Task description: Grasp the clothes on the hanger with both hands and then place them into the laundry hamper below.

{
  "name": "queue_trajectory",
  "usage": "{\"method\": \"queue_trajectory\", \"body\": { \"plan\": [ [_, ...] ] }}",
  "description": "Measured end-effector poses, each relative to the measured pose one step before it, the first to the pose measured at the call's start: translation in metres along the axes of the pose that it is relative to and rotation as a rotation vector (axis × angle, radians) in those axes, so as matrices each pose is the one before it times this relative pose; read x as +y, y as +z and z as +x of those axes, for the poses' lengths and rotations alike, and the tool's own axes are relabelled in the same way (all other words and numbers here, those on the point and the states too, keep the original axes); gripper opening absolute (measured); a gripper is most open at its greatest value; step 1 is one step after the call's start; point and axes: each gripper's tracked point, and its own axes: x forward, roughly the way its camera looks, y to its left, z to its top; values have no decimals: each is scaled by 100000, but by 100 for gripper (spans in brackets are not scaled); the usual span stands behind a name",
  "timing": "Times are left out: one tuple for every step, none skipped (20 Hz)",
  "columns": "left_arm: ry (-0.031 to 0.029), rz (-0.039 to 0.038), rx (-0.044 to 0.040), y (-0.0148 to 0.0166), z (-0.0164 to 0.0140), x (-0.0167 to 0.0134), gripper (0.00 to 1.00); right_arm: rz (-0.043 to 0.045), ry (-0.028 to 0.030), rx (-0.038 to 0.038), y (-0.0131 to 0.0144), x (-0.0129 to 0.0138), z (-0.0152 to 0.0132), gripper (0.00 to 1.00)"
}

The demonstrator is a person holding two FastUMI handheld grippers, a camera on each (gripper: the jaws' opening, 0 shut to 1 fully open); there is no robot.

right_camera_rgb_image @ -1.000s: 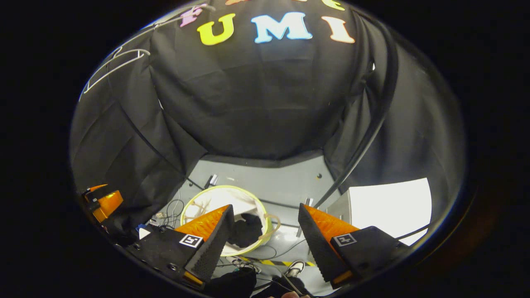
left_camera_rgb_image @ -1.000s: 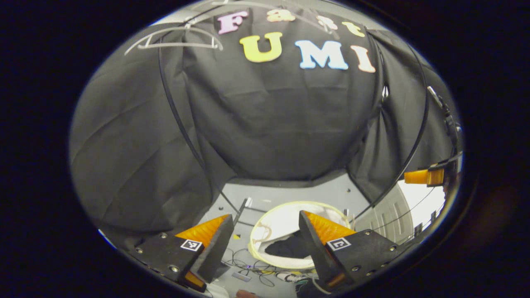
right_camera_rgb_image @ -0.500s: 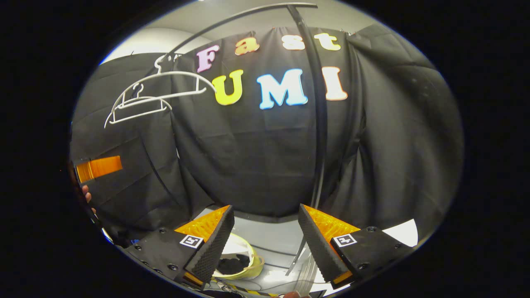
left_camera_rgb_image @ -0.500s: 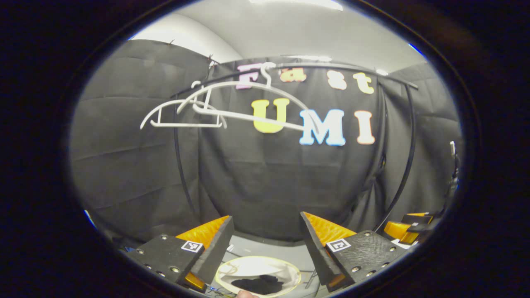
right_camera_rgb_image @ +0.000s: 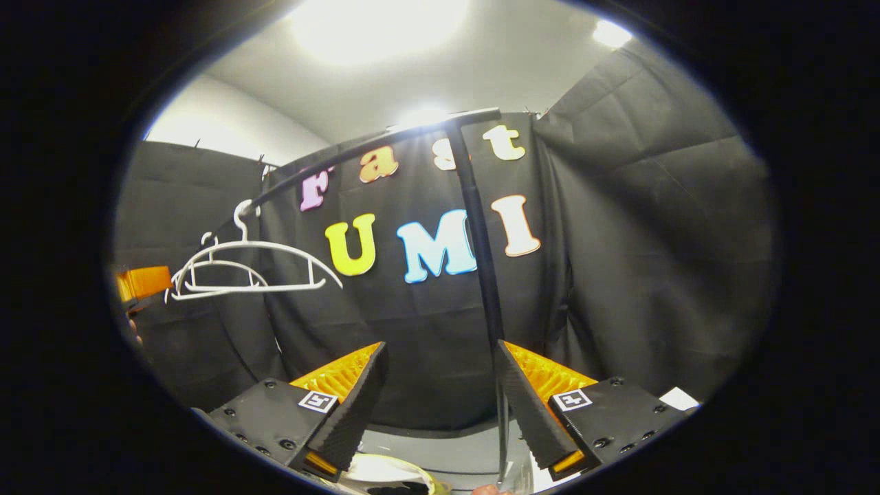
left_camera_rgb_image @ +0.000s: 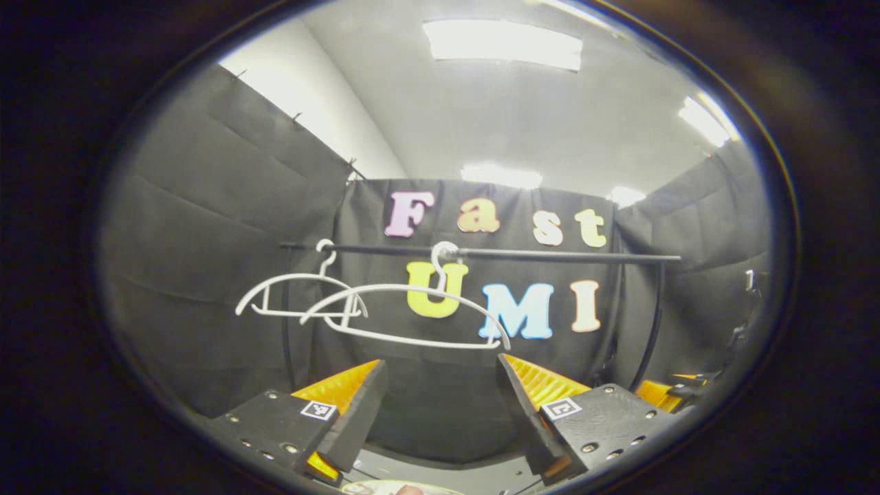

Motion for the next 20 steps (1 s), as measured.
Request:
{"method": "queue_trajectory", "body": {
  "plan": [
    [790,1837,-1259,179,203,1284,91,2147,-1864,-3690,949,168,-516,92],
    [405,1725,-580,-171,97,1117,91,2100,-2197,-4064,887,-3,-512,92],
    [-254,608,816,-750,74,687,91,1766,-2731,-3074,586,94,-537,92],
    [-580,-863,1514,-741,133,556,91,881,-2480,-2047,254,78,-319,98],
    [-1330,-1547,1444,-795,141,222,91,-124,-1864,-751,-177,278,-414,98],
    [-1420,-1850,1089,-758,224,196,91,-1002,-1371,19,-354,261,-386,97],
    [-1130,-1594,573,-619,238,358,92,-1825,-1302,-84,-183,189,-288,97],
    [-721,-1182,432,-535,168,410,92,-2115,-1833,259,-251,54,-249,97],
    [-572,-734,402,-549,161,471,92,-2173,-1393,377,-315,95,-247,97],
    [-533,-350,533,-441,62,429,92,-1849,-858,542,-331,321,-372,98],
    [-368,-59,576,-480,78,483,92,-1850,91,64,-206,492,-528,98],
    [1,10,550,-328,-28,481,92,-2051,-23,-30,-100,436,-530,98],
    [-191,-294,564,-279,-32,635,92,-2262,-322,4,-142,239,-340,98],
    [-977,-605,397,-201,1,278,92,-2338,-464,-53,-184,249,-298,98],
    [-1262,-641,444,-179,138,25,92,-2115,-839,387,-169,237,-252,98],
    [-1033,-198,529,-164,338,254,92,-1845,-856,695,-247,231,-144,98],
    [-649,378,642,-418,533,440,92,-1408,-945,825,-226,284,-31,98],
    [-617,886,741,-375,419,175,92,-993,-863,740,-269,304,50,98],
    [-362,975,739,-561,527,180,92,-338,-795,752,-290,266,111,98],
    [-43,832,646,-375,400,173,92,114,-367,866,-205,300,-56,92]
  ]
}}
